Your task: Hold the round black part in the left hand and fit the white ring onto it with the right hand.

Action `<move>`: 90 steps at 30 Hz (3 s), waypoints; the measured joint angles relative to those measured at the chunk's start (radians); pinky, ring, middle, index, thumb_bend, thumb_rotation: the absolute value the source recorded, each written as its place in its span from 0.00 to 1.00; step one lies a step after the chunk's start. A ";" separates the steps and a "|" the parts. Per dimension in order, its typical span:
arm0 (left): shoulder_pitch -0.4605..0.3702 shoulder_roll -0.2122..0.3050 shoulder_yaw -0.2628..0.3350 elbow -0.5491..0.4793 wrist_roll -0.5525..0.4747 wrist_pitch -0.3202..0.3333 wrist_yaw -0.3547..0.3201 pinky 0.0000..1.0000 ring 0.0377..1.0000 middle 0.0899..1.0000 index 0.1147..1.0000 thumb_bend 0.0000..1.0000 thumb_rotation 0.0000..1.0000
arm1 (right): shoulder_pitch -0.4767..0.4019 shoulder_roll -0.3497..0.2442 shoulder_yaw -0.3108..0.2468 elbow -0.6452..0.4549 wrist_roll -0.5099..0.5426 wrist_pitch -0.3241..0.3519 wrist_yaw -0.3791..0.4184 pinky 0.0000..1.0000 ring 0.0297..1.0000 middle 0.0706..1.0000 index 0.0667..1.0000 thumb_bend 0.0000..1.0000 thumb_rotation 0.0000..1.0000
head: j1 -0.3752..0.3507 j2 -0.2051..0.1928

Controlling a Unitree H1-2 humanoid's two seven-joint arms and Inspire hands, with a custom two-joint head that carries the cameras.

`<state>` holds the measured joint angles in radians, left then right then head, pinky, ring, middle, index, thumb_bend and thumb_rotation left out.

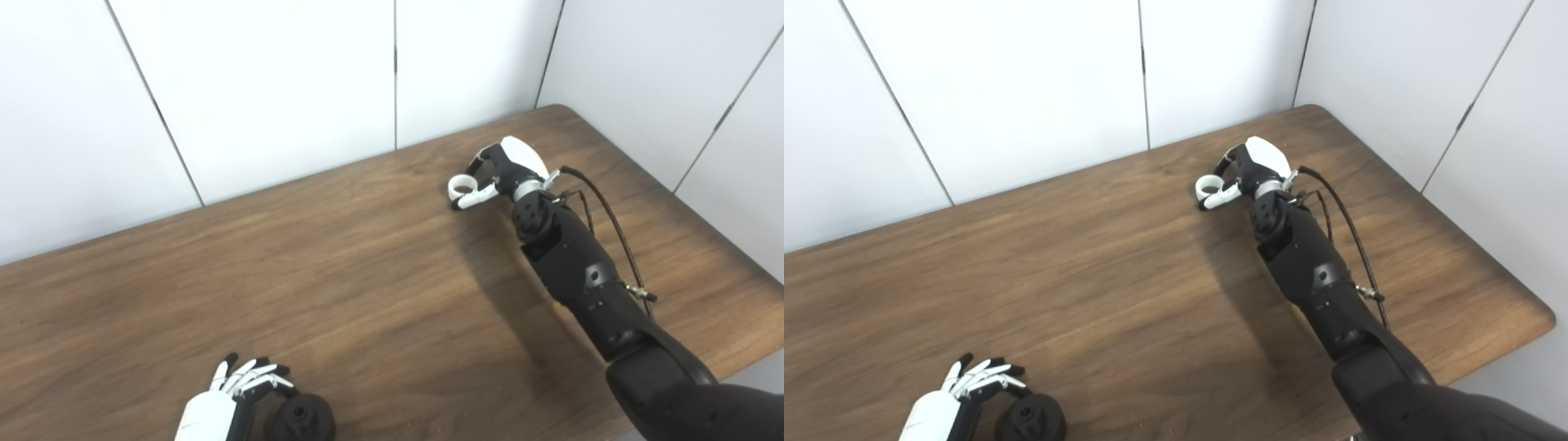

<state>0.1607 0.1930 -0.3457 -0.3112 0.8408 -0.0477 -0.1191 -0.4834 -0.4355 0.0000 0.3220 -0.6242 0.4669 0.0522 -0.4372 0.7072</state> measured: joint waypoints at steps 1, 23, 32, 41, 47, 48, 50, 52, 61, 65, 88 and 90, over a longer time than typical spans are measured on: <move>0.000 -0.001 -0.001 0.000 0.003 0.001 0.000 0.99 0.85 0.74 0.42 0.52 0.05 | 0.003 -0.002 0.000 -0.006 0.002 0.001 0.001 1.00 0.96 0.83 0.45 0.52 0.13 | 0.009 0.002; 0.001 -0.070 -0.053 0.002 0.081 0.043 0.001 1.00 0.88 0.75 0.42 0.52 0.05 | 0.177 -0.006 0.092 -0.595 0.001 0.007 0.348 0.86 0.87 0.77 0.45 0.52 0.13 | 0.324 0.090; -0.003 -0.088 -0.068 0.002 0.107 0.066 -0.001 1.00 0.89 0.76 0.42 0.52 0.05 | 0.243 0.080 0.025 -0.820 -0.040 0.008 0.584 0.91 0.89 0.79 0.44 0.52 0.13 | 0.380 0.127; -0.009 -0.092 -0.079 0.001 0.123 0.078 -0.005 1.00 0.89 0.75 0.42 0.52 0.05 | 0.294 0.197 -0.003 -1.014 -0.156 0.008 0.865 0.90 0.91 0.82 0.45 0.52 0.13 | 0.396 0.155; -0.017 -0.095 -0.087 0.001 0.142 0.085 -0.008 1.00 0.89 0.75 0.42 0.52 0.05 | 0.306 0.274 -0.011 -1.089 -0.198 0.008 0.967 0.92 0.92 0.83 0.44 0.52 0.13 | 0.405 0.164; -0.017 -0.095 -0.088 0.001 0.145 0.086 -0.008 1.00 0.89 0.75 0.42 0.52 0.05 | 0.306 0.284 -0.011 -1.098 -0.204 0.008 0.979 0.92 0.92 0.83 0.44 0.52 0.13 | 0.411 0.169; -0.021 -0.097 -0.091 0.001 0.151 0.092 -0.011 1.00 0.89 0.76 0.42 0.52 0.05 | 0.307 0.298 -0.011 -1.112 -0.213 0.008 0.999 0.92 0.91 0.83 0.44 0.52 0.13 | 0.414 0.170; -0.025 -0.098 -0.093 0.000 0.155 0.096 -0.015 1.00 0.89 0.76 0.42 0.52 0.05 | 0.310 0.317 -0.011 -1.124 -0.216 0.008 1.021 0.91 0.91 0.82 0.44 0.52 0.13 | 0.419 0.173; -0.030 -0.104 -0.103 0.000 0.178 0.111 -0.016 1.00 0.89 0.76 0.42 0.52 0.05 | 0.317 0.371 -0.021 -1.157 -0.214 0.008 1.070 0.94 0.92 0.82 0.44 0.52 0.13 | 0.436 0.179; -0.034 -0.104 -0.109 0.002 0.184 0.110 -0.014 1.00 0.89 0.75 0.42 0.52 0.05 | 0.323 0.382 -0.020 -1.158 -0.210 0.008 1.081 0.95 0.92 0.82 0.44 0.52 0.13 | 0.436 0.183; -0.040 -0.106 -0.123 0.019 0.198 0.113 0.015 1.00 0.89 0.75 0.42 0.52 0.05 | 0.367 0.329 0.076 -1.139 -0.185 0.008 1.029 1.00 0.94 0.82 0.45 0.52 0.13 | 0.436 0.184; -0.040 -0.106 -0.123 0.019 0.198 0.113 0.015 1.00 0.89 0.75 0.42 0.52 0.05 | 0.375 0.314 0.088 -1.127 -0.185 0.008 1.012 1.00 0.94 0.82 0.45 0.52 0.13 | 0.436 0.184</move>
<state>0.1210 0.0869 -0.4688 -0.2926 1.0387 0.0653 -0.1040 -0.1085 -0.1210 0.0880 -0.8054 -0.8089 0.4745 1.0646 -0.0015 0.8912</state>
